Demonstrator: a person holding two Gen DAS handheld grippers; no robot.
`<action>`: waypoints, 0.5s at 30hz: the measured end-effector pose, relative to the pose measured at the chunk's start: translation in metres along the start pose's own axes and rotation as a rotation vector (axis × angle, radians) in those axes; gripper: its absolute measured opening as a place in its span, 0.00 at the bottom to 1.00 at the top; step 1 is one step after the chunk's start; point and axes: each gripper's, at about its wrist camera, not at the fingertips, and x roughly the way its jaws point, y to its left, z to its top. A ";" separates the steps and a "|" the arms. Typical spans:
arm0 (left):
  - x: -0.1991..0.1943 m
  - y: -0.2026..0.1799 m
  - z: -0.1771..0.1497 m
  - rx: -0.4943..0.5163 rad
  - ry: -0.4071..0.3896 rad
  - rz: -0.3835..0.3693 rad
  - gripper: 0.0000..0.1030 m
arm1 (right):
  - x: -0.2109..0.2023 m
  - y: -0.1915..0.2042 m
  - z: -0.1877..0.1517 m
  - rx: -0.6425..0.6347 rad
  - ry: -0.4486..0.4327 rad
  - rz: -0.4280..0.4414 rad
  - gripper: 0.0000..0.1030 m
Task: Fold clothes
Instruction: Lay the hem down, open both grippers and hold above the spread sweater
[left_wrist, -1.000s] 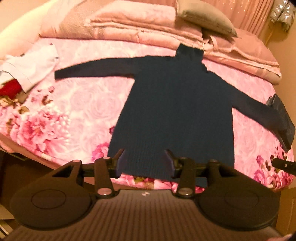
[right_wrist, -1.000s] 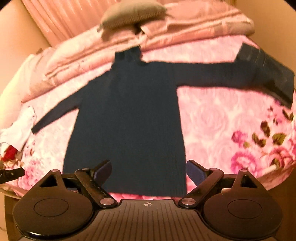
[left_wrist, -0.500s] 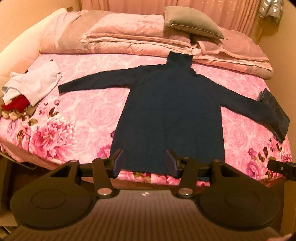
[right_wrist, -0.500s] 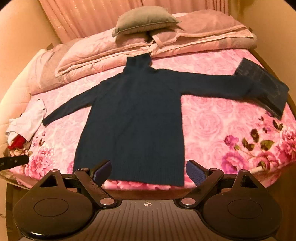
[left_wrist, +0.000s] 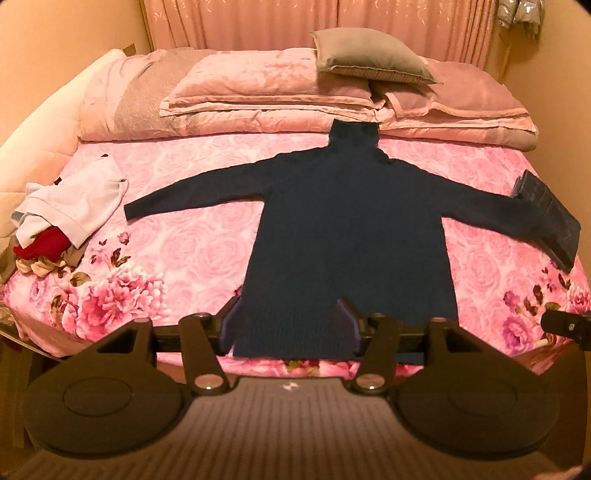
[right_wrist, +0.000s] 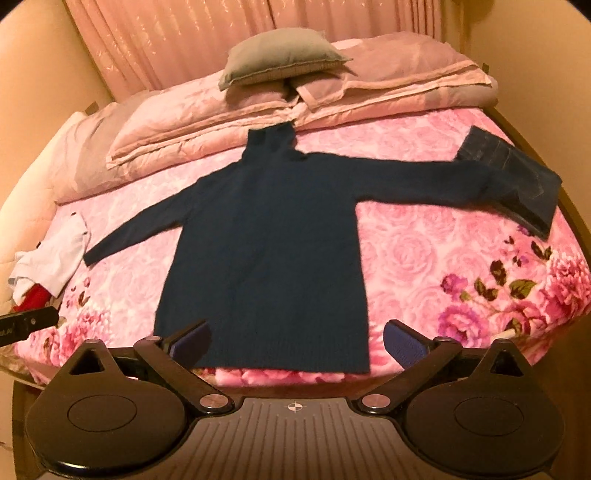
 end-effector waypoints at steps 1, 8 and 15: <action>0.001 0.000 -0.002 0.004 0.004 -0.001 0.51 | 0.000 0.002 -0.001 -0.001 0.006 -0.003 0.99; 0.005 0.004 -0.013 0.031 0.029 -0.012 0.53 | 0.005 0.007 -0.011 0.000 0.043 -0.042 0.99; 0.012 0.004 -0.023 0.059 0.057 -0.019 0.54 | 0.012 0.008 -0.018 0.000 0.092 -0.064 0.99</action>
